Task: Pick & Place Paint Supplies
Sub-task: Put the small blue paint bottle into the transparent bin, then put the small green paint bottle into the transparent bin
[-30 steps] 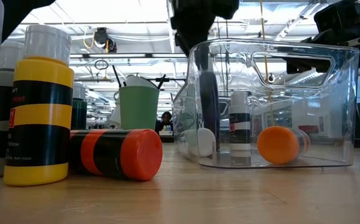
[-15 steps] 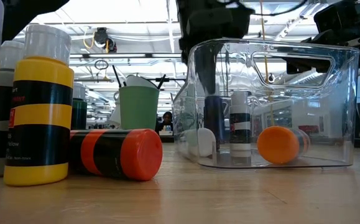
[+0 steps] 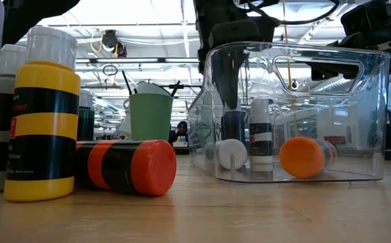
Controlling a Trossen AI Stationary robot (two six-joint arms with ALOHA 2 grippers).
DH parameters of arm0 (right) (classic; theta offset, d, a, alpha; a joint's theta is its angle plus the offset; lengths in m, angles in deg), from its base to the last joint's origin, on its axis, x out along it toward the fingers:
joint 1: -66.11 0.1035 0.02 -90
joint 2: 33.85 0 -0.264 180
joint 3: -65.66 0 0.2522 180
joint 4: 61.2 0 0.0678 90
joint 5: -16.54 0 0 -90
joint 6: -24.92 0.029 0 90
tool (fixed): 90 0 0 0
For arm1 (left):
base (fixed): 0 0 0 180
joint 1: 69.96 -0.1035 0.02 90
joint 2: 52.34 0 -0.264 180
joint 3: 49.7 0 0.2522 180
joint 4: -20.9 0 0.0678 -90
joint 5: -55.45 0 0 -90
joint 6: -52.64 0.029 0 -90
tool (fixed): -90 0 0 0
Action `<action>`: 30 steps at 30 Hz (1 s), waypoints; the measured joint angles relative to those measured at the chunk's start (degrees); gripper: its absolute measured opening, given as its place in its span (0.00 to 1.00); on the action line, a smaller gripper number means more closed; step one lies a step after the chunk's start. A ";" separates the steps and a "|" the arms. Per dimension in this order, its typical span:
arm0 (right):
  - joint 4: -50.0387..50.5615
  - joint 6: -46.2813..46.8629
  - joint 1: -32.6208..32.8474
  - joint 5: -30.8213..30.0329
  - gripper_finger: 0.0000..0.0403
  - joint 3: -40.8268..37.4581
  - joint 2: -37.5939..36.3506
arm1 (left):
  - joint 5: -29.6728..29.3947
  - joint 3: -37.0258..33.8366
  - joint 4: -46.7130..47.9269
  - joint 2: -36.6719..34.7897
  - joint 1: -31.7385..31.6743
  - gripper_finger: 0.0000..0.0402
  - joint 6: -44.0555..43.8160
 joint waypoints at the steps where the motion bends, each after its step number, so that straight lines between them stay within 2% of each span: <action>1: 0.00 0.00 0.01 0.00 0.01 0.00 0.00 | 0.38 0.00 -0.02 0.02 0.00 0.30 0.47; 8: 0.17 0.00 0.01 0.00 0.01 0.00 0.01 | 3.50 0.12 2.24 -0.25 0.00 0.57 1.02; 11: 0.17 -0.04 0.00 0.00 0.01 0.01 0.02 | 6.39 0.28 5.26 -3.05 0.30 0.64 -0.15; 14: 0.10 -0.05 0.00 0.01 0.01 0.00 0.15 | 6.47 0.37 8.50 -6.82 1.04 0.68 -1.55; 17: 0.14 0.22 0.01 0.02 0.01 0.00 0.34 | 3.03 0.33 11.54 -12.10 2.48 0.70 -3.20; 22: 0.02 0.22 0.01 0.00 0.01 0.00 0.41 | -10.17 0.39 16.12 -21.83 7.01 0.67 -6.28; 24: 0.07 0.17 0.01 0.01 0.01 0.00 0.43 | -13.05 0.38 18.29 -24.32 8.77 0.65 -8.04; 27: 0.26 0.15 0.01 0.00 0.01 0.00 0.42 | -14.35 -1.88 17.67 -27.81 11.38 0.61 -11.20; 30: 0.22 0.22 0.01 0.00 0.01 0.00 0.43 | -13.90 -7.02 17.95 -30.40 13.74 0.57 -14.65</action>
